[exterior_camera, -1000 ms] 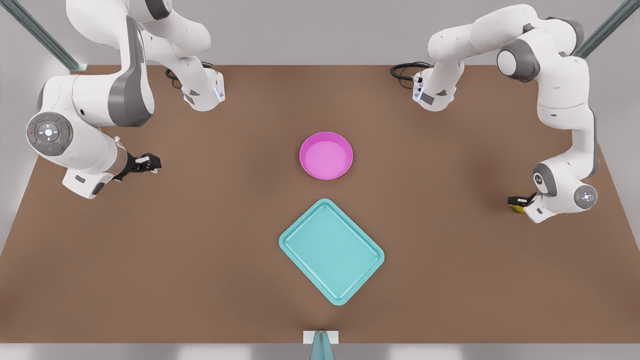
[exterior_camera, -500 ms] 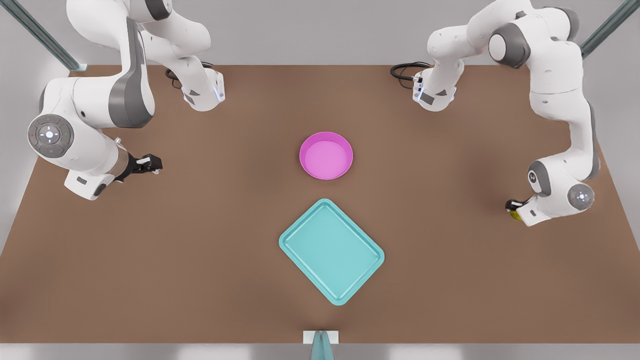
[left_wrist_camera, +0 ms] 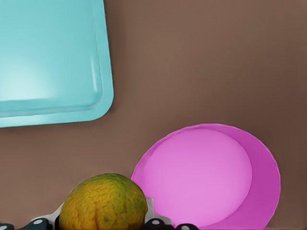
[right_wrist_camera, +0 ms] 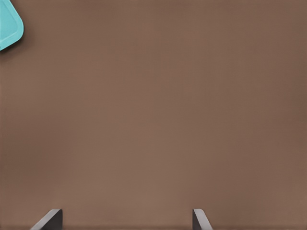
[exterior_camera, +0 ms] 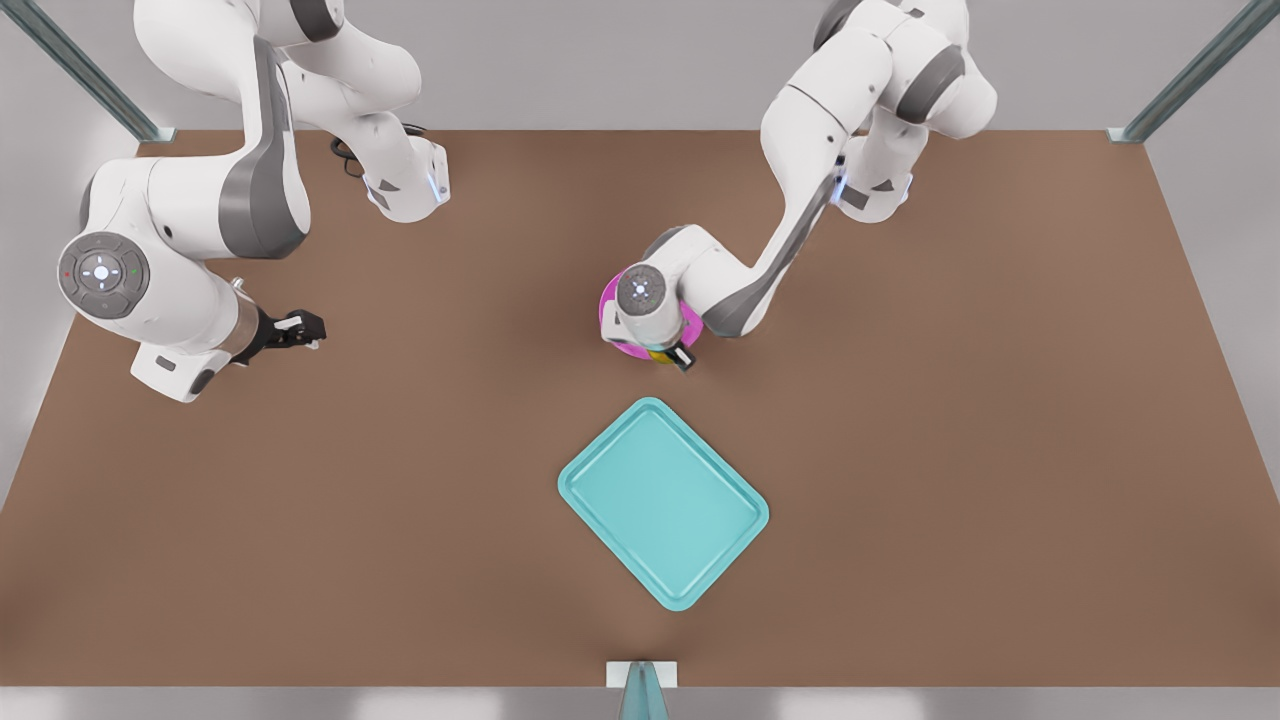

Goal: Place the orange on the plate with the left arm and the plate on the tray with the right arm

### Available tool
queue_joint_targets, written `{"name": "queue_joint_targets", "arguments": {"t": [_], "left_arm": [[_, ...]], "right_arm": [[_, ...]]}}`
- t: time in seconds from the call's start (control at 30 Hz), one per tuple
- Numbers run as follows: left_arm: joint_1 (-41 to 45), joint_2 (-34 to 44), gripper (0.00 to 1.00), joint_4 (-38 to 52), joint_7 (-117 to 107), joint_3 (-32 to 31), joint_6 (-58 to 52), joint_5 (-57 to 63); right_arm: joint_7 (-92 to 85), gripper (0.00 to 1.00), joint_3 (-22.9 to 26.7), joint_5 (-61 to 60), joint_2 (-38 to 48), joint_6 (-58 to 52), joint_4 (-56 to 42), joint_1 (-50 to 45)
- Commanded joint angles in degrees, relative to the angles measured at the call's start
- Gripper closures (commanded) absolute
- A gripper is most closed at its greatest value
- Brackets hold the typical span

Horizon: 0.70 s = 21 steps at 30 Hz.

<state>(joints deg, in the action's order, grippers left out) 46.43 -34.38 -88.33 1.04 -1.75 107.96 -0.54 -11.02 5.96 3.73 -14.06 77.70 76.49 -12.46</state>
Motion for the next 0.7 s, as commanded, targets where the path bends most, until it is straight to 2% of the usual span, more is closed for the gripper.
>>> {"name": "queue_joint_targets", "arguments": {"t": [0.0,0.17,0.2,0.23,0.33,0.37,0.4,0.43,0.47,0.5,0.53,0.6,0.63,0.67], "left_arm": [[1.9,-0.2,0.38,-0.1,-34.9,0.0,-6.4,-3.2],[4.4,-3.9,0.37,1.8,-36.8,0.0,-5.6,-6.0],[4.4,-4.2,0.33,1.8,-36.7,0.1,-5.6,-6.0],[4.3,-4.3,0.00,1.5,-35.8,0.1,-5.6,-6.0],[4.3,-4.5,0.00,1.0,-35.8,0.1,-6.0,-6.0],[3.8,-1.9,0.00,1.0,-35.6,1.3,-12.2,-5.9],[3.4,4.4,0.00,1.1,-34.2,5.9,-19.3,-6.3],[3.4,11.7,0.00,2.3,-32.5,14.4,-28.6,-8.0],[3.4,15.2,0.00,6.2,-28.4,21.8,-36.0,-8.1],[3.4,15.4,0.00,13.5,-21.8,30.7,-42.4,-8.0],[3.4,15.5,0.00,17.3,-13.9,38.7,-45.0,-7.9],[3.5,15.6,0.00,20.9,2.5,48.7,-47.0,-7.7],[3.2,18.2,0.00,20.9,1.4,48.2,-46.7,-7.6],[-14.1,22.2,0.00,18.5,1.4,27.4,-42.0,-5.9]], "right_arm": [[-0.1,0.00,0.0,0.0,-0.1,0.0,0.0,0.0],[-0.1,0.00,0.0,0.0,-0.3,0.1,0.0,0.1],[-0.1,0.00,0.0,0.0,-0.3,0.1,0.0,0.0],[-0.1,0.00,0.0,0.0,-0.3,0.1,0.0,0.1],[-0.1,0.00,0.0,0.0,-0.3,0.1,0.0,0.0],[-0.1,0.00,0.0,0.0,-0.3,0.1,0.0,0.0],[-0.1,0.00,0.0,-0.1,-0.8,0.0,1.4,-0.1],[0.0,0.00,0.0,-4.2,-2.1,1.0,5.7,-0.4],[0.4,0.00,0.0,-9.2,-2.6,5.5,10.8,-1.0],[2.5,0.00,-0.9,-13.0,-4.4,13.8,15.5,-3.5],[6.4,0.00,-4.3,-16.2,-5.0,20.9,19.7,-3.7],[7.5,0.00,-6.1,-21.4,-6.4,34.8,27.7,-7.0],[8.5,0.00,-7.4,-23.6,-6.3,41.7,32.0,-8.5],[8.7,0.00,-10.8,-25.1,-4.3,53.0,40.2,-8.2]]}}
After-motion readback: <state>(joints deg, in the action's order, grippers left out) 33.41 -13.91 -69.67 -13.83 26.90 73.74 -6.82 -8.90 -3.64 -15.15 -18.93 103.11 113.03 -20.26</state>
